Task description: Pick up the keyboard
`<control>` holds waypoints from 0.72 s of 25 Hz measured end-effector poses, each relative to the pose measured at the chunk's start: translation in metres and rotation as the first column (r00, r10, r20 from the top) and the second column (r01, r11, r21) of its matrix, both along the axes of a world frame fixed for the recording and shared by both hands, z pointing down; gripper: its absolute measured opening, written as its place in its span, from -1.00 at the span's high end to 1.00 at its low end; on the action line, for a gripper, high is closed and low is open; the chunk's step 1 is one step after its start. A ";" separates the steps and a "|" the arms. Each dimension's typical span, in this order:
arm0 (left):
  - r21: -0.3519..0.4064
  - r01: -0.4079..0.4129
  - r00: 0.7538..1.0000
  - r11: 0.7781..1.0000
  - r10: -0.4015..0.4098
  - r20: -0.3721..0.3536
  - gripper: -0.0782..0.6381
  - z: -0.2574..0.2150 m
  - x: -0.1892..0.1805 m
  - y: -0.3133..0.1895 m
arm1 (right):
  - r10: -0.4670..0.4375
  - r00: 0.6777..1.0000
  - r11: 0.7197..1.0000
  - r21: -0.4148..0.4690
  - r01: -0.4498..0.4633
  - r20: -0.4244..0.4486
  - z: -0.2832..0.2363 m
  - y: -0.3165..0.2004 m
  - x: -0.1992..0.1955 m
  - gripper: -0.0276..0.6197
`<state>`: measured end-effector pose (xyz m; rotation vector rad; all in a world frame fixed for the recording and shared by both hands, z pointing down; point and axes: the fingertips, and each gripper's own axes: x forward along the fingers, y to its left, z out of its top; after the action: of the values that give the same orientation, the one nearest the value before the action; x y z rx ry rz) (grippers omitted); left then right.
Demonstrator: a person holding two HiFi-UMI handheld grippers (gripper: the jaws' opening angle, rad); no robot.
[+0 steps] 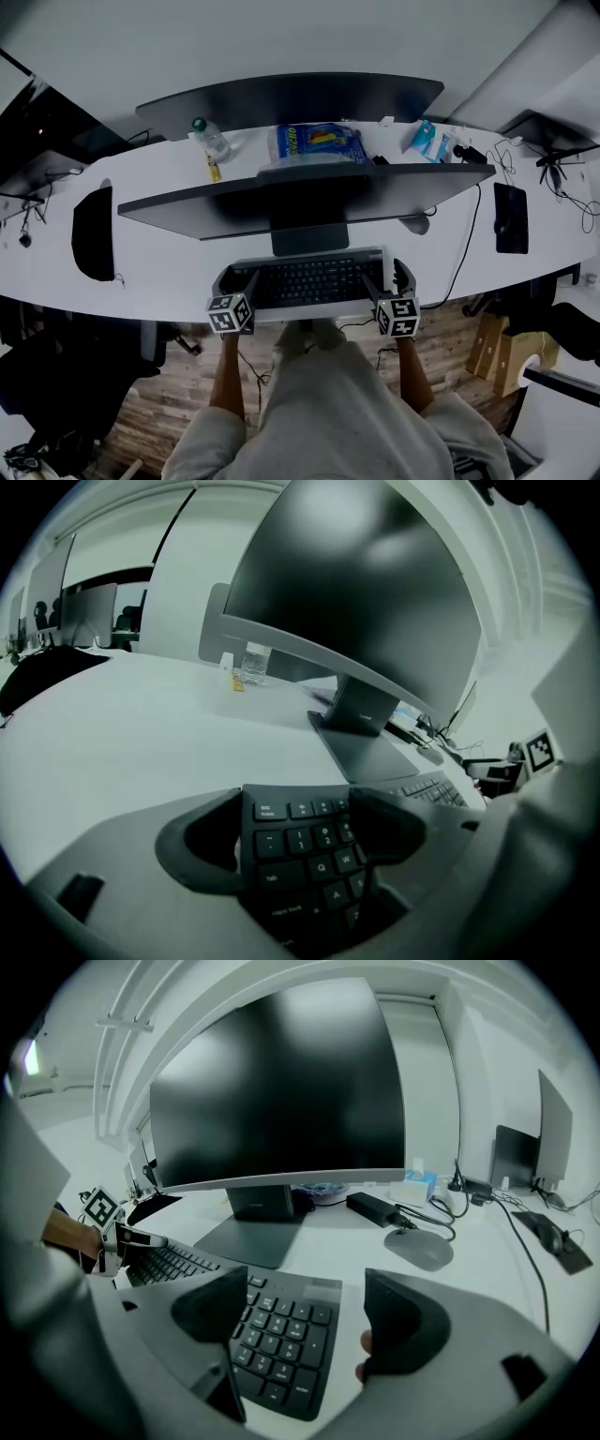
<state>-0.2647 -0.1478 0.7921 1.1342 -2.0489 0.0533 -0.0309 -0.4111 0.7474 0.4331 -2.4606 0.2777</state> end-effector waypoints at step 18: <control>-0.008 0.012 0.999 1.000 -0.012 0.032 -0.16 0.002 0.002 -0.002 | 0.071 0.997 0.969 -0.239 -0.066 0.013 0.052 -0.006 -0.011 -0.37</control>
<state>-0.2631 -0.1501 0.7937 1.1225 -2.0811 0.0745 -0.0418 -0.4176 0.7992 0.4132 -2.3973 0.6032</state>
